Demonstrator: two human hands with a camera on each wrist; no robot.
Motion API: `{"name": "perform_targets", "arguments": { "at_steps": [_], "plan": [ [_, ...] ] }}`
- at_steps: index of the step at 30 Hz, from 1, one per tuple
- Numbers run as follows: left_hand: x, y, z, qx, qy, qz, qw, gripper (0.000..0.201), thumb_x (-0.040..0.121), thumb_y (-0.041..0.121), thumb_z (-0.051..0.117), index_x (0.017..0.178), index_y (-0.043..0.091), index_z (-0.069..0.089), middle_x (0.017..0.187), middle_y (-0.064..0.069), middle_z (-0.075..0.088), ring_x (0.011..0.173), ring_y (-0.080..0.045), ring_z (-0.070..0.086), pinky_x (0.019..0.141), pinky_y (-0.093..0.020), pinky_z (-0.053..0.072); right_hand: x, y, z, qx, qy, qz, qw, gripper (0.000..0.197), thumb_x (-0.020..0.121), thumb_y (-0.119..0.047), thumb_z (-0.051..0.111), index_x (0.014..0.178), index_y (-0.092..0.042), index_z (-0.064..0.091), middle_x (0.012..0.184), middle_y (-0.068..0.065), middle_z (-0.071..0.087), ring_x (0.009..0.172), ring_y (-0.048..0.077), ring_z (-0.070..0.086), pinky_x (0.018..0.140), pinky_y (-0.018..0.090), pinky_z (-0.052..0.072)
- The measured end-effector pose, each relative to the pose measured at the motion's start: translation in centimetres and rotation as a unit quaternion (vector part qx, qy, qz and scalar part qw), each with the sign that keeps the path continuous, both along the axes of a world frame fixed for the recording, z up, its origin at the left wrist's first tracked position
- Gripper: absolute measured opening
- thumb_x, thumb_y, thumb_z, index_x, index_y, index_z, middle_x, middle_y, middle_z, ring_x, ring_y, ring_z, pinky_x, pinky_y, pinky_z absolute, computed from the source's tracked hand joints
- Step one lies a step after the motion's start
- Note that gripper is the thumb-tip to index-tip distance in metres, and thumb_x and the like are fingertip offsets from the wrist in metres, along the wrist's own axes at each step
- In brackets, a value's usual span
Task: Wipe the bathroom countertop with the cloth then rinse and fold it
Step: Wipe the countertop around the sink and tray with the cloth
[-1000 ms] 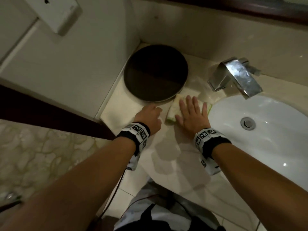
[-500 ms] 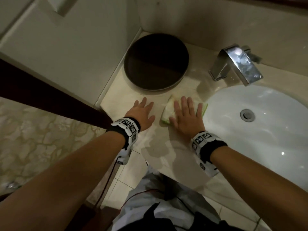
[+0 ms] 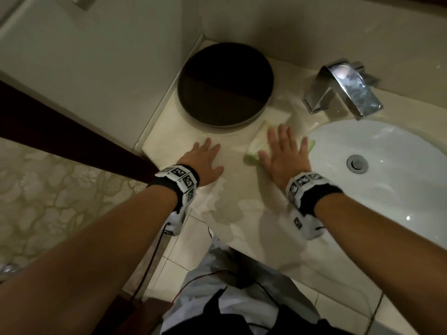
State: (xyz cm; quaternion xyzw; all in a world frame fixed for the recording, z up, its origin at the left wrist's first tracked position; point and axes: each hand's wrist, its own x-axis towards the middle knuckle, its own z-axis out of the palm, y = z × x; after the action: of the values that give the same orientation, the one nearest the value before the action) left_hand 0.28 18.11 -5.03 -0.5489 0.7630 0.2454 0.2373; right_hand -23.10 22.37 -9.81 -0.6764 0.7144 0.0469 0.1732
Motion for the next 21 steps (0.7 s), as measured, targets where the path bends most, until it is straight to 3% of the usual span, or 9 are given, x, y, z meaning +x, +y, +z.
{"name": "perform_targets", "arguments": {
  "at_steps": [6, 14, 21],
  "plan": [
    [0.0, -0.4, 0.3, 0.020, -0.004, 0.012, 1.000, 0.079, 0.095, 0.051, 0.044, 0.155, 0.025, -0.001, 0.162, 0.003, -0.011, 0.149, -0.026, -0.001, 0.119, -0.042, 0.015, -0.3, -1.0, 0.3, -0.007, 0.008, -0.040, 0.999, 0.070, 0.098, -0.054, 0.012, 0.154, -0.018, -0.010, 0.163, 0.007, -0.011, 0.149, 0.026, -0.014, 0.118, 0.056, -0.004],
    [0.2, -0.3, 0.3, 0.019, -0.006, -0.006, 1.000, 0.081, 0.094, 0.051, 0.047, 0.155, 0.024, -0.001, 0.162, 0.001, -0.011, 0.149, -0.027, -0.001, 0.119, -0.043, 0.016, 3.2, 1.1, 0.4, 0.033, -0.012, -0.054, 0.998, 0.076, 0.096, -0.061, 0.018, 0.154, -0.018, -0.008, 0.161, 0.012, -0.015, 0.148, 0.032, -0.015, 0.116, 0.060, -0.006],
    [0.7, -0.7, -0.1, 0.025, -0.004, -0.034, 0.999, 0.082, 0.093, 0.052, 0.045, 0.154, 0.022, -0.001, 0.162, -0.001, -0.012, 0.148, -0.030, -0.001, 0.118, -0.047, 0.018, 7.8, 6.7, 0.9, 0.056, 0.010, 0.004, 0.998, 0.074, 0.092, -0.061, -0.004, 0.148, -0.016, -0.023, 0.158, 0.013, -0.025, 0.145, 0.033, -0.024, 0.115, 0.061, -0.009]
  ]
}}
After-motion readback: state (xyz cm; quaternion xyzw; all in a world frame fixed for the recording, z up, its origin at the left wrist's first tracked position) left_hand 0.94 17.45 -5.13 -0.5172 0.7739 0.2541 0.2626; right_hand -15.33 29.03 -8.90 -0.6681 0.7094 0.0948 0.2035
